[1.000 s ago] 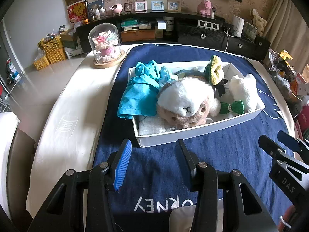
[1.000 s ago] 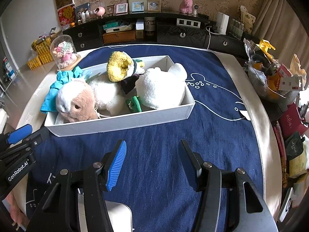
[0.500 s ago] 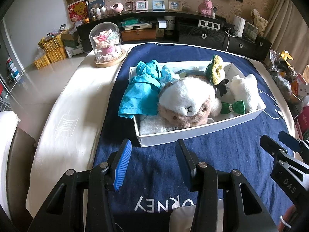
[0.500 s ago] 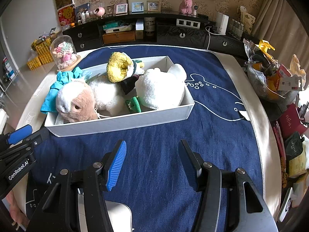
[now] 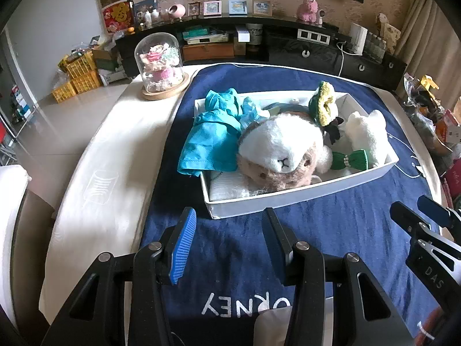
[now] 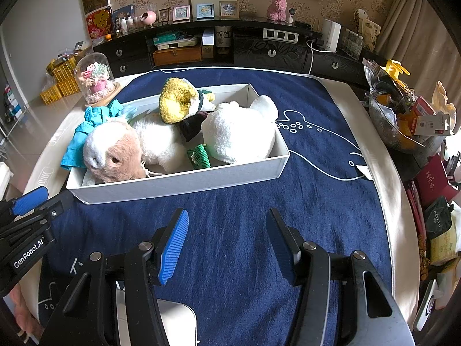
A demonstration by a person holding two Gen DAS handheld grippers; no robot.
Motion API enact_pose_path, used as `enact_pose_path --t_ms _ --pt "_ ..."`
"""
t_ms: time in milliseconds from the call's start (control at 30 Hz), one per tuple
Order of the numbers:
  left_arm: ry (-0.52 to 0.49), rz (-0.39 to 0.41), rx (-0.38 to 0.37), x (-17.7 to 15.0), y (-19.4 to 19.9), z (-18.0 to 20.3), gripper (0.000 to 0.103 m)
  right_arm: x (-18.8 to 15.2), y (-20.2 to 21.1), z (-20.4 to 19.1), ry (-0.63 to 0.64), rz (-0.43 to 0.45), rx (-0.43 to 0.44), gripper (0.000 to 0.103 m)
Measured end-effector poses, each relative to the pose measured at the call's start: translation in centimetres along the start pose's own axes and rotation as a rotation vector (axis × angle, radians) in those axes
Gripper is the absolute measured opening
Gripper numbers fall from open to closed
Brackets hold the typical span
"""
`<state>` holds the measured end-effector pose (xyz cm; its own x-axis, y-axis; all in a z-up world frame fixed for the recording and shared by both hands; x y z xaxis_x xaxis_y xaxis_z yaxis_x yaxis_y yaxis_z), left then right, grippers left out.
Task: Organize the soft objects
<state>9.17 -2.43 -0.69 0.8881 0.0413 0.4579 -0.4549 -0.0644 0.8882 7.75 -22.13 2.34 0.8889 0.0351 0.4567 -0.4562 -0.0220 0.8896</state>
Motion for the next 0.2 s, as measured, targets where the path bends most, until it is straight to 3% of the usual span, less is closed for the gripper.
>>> enact_pose_path --t_ms 200 --pt "0.006 0.017 0.02 0.02 0.05 -0.3 0.043 -0.01 -0.09 0.17 -0.002 -0.007 -0.003 0.103"
Point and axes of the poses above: each gripper's, at about its wrist camera, not at the fingertips, and y roughly against the way its jaws point, z to its right, x to its top, the point moved 3 cm from there along -y, roughly the way its jaws point, and after that the axes turned 7 degrees about -z, right-handed, at the moved point
